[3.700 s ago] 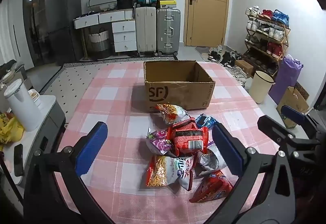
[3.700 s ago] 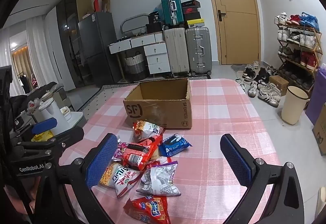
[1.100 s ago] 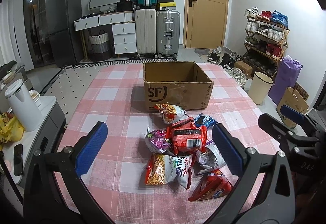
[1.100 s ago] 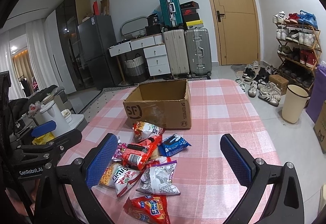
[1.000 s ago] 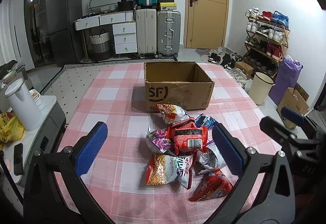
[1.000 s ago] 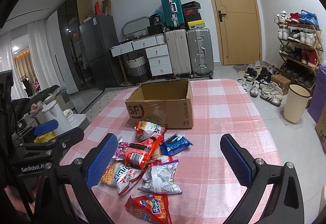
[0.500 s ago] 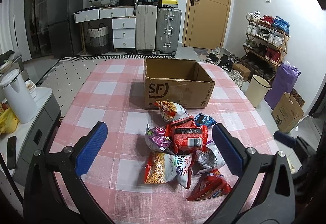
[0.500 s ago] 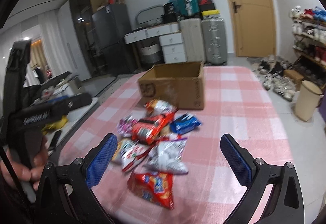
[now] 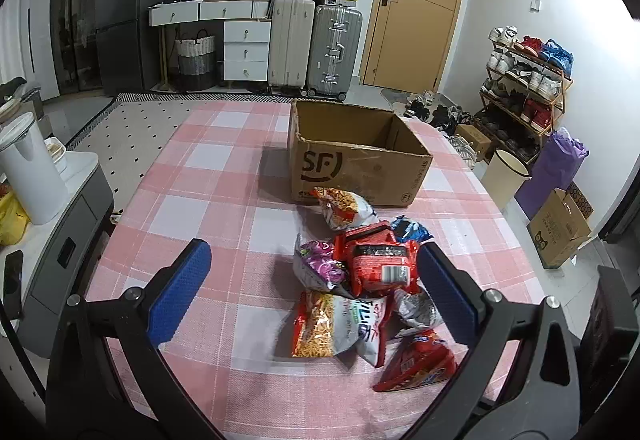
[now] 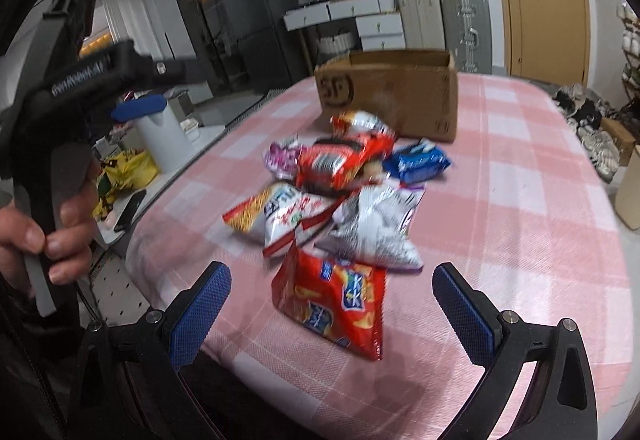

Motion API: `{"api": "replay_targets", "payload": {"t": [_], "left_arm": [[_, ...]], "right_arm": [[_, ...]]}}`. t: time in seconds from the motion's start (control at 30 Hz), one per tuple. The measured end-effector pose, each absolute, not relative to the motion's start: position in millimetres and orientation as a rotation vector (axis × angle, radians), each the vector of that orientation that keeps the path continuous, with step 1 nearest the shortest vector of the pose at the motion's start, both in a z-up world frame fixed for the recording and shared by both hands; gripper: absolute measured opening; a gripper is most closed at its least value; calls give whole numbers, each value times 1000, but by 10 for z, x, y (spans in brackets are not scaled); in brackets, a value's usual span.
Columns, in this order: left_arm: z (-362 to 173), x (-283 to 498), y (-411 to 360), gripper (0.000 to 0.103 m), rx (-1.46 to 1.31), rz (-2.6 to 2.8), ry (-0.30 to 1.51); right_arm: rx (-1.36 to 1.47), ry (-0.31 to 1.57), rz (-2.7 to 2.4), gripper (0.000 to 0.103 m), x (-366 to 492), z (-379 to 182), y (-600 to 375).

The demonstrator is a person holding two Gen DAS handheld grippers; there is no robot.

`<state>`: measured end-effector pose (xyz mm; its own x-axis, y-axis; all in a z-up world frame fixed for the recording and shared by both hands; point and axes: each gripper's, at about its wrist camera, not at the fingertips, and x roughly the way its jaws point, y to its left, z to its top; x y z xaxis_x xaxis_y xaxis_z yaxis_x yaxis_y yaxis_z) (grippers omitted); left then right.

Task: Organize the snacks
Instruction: 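Lower the right gripper onto the red chip bag and close it, then lift the red chip bag with the right gripper while the left gripper grasps the noodle-snack bag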

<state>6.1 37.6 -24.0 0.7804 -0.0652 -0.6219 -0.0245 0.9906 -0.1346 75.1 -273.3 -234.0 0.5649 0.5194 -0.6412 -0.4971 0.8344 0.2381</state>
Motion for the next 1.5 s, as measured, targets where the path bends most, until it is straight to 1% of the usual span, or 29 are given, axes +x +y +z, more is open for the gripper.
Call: {"api": "replay_targets", "payload": {"t": [0.2,0.47,0.73,0.8,0.83,0.87,0.93,0.97,1.0,1.03,1.07,1.27,1.5], "left_arm": [[-341,91,486,102,-160,-14,713],[-375,100,516,102,-169,-20,711],[-404,107,552,102,-178,-18,716],[-412,104,556,102,-179,-18,718],[-420,109,562,102,-180,-17,720],[-429,108,569,102,-180,-16,721],[-448,119,582,102,-186,-16,725],[-459,121,589,102,-188,-15,728],[-470,121,596,102,-191,-15,729],[-477,128,598,102,-193,-16,732],[-482,129,600,102,-194,-15,734],[-488,131,601,102,-194,-15,733],[-510,138,654,102,-208,-1,746]], "right_arm": [[24,815,613,103,820,-2523,-2632],[44,873,619,103,954,-2736,-2540],[60,904,610,102,1074,-2831,-2483],[60,916,605,95,1099,-2870,-2461],[60,925,606,87,1105,-2889,-2450],[53,914,606,83,1101,-2879,-2444],[52,911,608,80,1092,-2889,-2440],[46,908,603,75,1087,-2894,-2437],[48,905,604,73,1087,-2897,-2447],[58,903,611,63,1089,-2899,-2459],[61,903,615,56,1086,-2901,-2463],[44,886,619,51,1020,-2886,-2456],[76,858,628,51,975,-2813,-2527]]}}
